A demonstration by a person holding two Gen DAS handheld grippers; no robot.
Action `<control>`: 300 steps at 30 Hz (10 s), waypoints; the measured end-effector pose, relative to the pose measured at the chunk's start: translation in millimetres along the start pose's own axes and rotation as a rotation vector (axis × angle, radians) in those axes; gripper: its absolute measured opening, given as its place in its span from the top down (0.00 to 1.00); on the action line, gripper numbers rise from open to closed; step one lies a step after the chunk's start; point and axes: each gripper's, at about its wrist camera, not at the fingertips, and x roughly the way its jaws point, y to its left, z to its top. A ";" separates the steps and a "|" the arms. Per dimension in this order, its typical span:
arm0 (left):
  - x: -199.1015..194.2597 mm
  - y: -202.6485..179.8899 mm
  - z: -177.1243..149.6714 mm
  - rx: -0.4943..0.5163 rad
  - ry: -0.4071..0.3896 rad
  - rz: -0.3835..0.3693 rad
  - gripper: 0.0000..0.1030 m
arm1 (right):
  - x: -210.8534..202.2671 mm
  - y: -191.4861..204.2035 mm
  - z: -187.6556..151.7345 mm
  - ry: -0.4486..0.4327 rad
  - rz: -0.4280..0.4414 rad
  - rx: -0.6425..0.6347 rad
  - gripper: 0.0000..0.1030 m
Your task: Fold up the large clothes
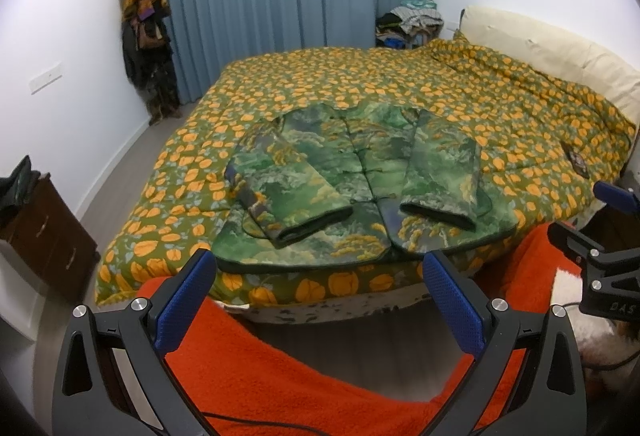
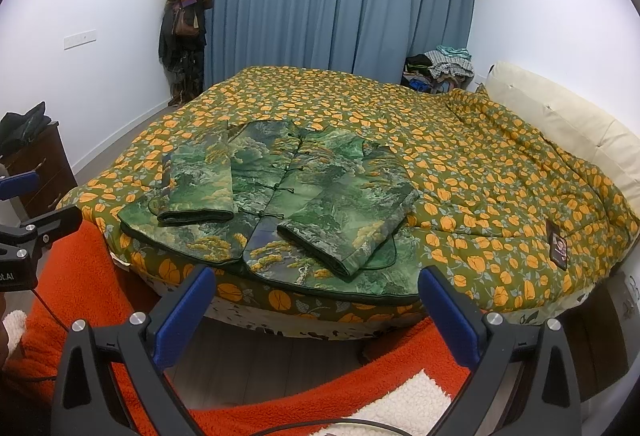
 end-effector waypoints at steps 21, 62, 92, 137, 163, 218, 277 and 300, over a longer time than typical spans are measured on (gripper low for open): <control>2.8 1.5 -3.9 0.007 0.011 -0.003 0.00 | 5.6 0.6 -4.5 0.026 -0.037 0.002 0.00; 12.2 2.9 -10.3 0.041 0.050 0.015 0.00 | 11.0 6.5 -7.1 0.062 -0.096 -0.059 0.00; 96.8 27.9 13.8 0.132 0.146 -0.074 0.01 | 103.8 -32.5 32.9 0.054 0.221 -0.218 0.00; 260.4 33.2 49.3 0.491 0.297 -0.235 0.01 | 246.5 -369.9 11.9 0.267 -0.470 0.442 0.52; 228.0 203.3 110.7 -0.025 0.136 -0.382 0.90 | 171.3 -97.3 40.6 0.011 0.120 0.189 0.48; 247.8 135.0 49.5 -0.125 0.278 -0.274 0.17 | 271.6 -216.6 -2.3 0.314 0.075 0.408 0.36; 311.5 85.8 16.9 -0.285 0.245 -0.237 0.09 | 387.9 16.0 126.4 0.090 0.235 0.134 0.90; 358.4 38.2 110.3 -0.273 0.341 -0.610 0.09 | 336.4 -15.0 89.6 0.181 0.440 0.175 0.42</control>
